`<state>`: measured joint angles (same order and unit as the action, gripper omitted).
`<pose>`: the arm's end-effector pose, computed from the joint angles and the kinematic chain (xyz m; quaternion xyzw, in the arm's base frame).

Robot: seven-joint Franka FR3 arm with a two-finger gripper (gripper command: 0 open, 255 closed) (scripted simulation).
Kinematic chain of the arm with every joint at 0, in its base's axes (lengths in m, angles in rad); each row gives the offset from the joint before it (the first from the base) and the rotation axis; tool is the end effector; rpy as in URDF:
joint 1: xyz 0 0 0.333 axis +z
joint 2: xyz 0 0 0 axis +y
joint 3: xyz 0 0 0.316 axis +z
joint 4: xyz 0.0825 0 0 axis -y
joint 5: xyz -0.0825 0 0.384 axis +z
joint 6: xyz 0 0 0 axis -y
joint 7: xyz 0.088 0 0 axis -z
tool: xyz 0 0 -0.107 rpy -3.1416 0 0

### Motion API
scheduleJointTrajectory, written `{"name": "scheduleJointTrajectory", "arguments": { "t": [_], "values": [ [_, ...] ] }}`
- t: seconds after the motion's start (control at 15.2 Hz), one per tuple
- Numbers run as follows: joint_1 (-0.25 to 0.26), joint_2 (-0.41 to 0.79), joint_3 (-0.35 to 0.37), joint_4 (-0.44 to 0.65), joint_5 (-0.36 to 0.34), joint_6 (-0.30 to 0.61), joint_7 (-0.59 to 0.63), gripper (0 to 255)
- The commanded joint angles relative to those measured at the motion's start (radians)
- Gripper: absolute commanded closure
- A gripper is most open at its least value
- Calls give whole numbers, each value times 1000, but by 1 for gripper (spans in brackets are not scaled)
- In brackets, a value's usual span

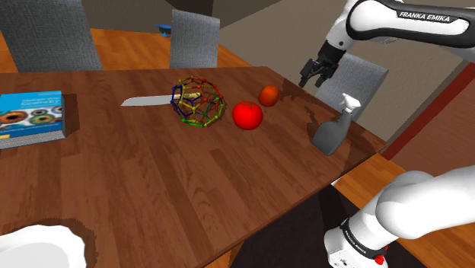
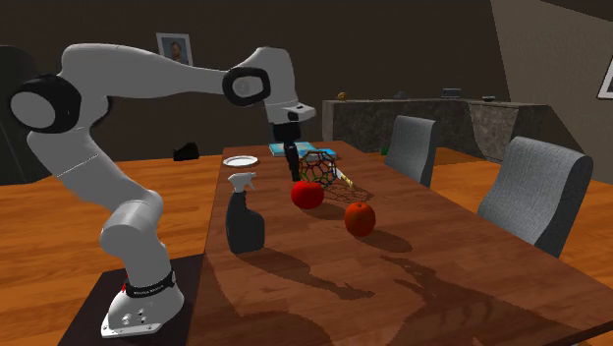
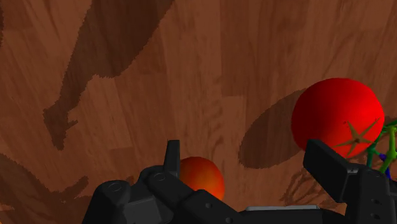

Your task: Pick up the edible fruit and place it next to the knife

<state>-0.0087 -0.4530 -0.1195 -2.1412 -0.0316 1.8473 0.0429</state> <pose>0.4267 -0.0662 0.5968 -0.9938 0.0782 -0.0784 0.0077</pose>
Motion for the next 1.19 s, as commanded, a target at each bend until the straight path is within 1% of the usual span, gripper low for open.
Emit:
{"name": "scheduleJointTrajectory", "arguments": {
  "t": [0.0,0.46,0.86,1.12],
  "values": [
    [1,72,-19,41,14,39,-19,0],
    [3,331,-69,229,91,125,-84,0],
    [-16,563,-93,447,182,143,-143,0],
    [-15,579,-89,415,188,191,-147,0]
  ]
}}
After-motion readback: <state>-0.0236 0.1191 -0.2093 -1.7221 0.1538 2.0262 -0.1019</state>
